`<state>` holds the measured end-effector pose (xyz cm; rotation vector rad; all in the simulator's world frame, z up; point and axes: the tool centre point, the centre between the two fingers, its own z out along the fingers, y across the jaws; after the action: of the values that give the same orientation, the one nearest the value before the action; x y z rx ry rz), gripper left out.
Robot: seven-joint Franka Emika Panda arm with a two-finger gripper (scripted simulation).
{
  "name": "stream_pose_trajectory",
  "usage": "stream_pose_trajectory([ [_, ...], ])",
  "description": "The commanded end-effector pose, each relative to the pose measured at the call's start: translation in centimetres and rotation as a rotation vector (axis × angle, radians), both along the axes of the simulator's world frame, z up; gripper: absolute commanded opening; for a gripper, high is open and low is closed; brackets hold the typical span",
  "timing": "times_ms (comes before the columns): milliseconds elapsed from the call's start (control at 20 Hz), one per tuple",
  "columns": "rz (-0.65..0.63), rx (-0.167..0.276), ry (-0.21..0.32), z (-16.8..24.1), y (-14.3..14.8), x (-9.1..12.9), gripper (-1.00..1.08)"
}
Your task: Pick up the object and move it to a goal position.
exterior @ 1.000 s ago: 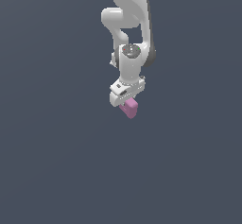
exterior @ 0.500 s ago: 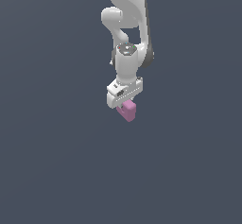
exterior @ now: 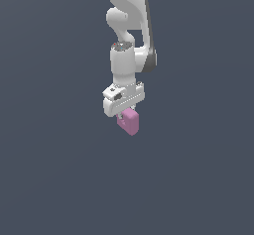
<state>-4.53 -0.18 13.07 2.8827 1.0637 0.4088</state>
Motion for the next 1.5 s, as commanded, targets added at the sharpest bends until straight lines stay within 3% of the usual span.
stream_pose_trajectory([
  [0, 0.01, 0.008, -0.051, 0.9, -0.7, 1.3, -1.0],
  [550, 0.05, 0.045, -0.245, 4.7, -3.4, 5.8, -1.0],
  [1450, 0.102, 0.099, -0.508, 11.3, -6.9, 10.8, -1.0],
])
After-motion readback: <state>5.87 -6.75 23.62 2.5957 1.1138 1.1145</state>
